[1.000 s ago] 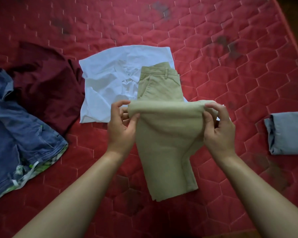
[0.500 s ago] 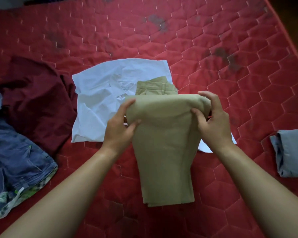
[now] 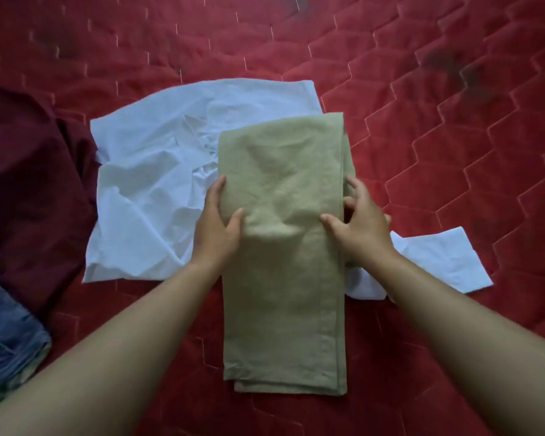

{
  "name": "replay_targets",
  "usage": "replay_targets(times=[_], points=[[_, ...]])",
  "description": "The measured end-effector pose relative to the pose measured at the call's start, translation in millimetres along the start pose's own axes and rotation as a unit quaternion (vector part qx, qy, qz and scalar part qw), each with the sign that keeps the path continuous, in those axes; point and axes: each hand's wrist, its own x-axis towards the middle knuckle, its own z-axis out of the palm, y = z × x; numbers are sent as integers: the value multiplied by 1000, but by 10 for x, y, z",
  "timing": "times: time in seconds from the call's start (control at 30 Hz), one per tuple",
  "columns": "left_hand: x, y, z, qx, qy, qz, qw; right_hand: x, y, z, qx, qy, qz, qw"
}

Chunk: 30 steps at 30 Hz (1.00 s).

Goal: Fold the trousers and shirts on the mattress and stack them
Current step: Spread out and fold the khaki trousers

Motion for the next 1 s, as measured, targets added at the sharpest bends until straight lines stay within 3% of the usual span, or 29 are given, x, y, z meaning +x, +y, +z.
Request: replay_targets(times=[0.17, 0.27, 0.43, 0.6, 0.73, 0.83, 1.0], points=[[-212, 423, -271, -38, 36, 89, 995, -245, -216, -284, 231, 84, -48, 968], [-361, 730, -420, -106, 35, 83, 990, -362, -408, -559, 219, 79, -85, 969], [-506, 1017, -603, -179, -10, -28, 983, -489, -617, -867, 199, 22, -76, 977], [-627, 1257, -866, -168, -5, 19, 986, -622, -818, -1056, 130, 18, -85, 988], [-952, 1504, -1203, -61, -34, 85, 994, -968, -1091, -1346, 63, 119, -159, 978], [-1359, 1836, -1437, 93, 16, 171, 981, -1402, -1351, -1616, 16, 140, -212, 967], [-2206, 2157, -1668, 116, 75, 205, 969, -2216, -1613, -1992, 71, 123, -257, 956]])
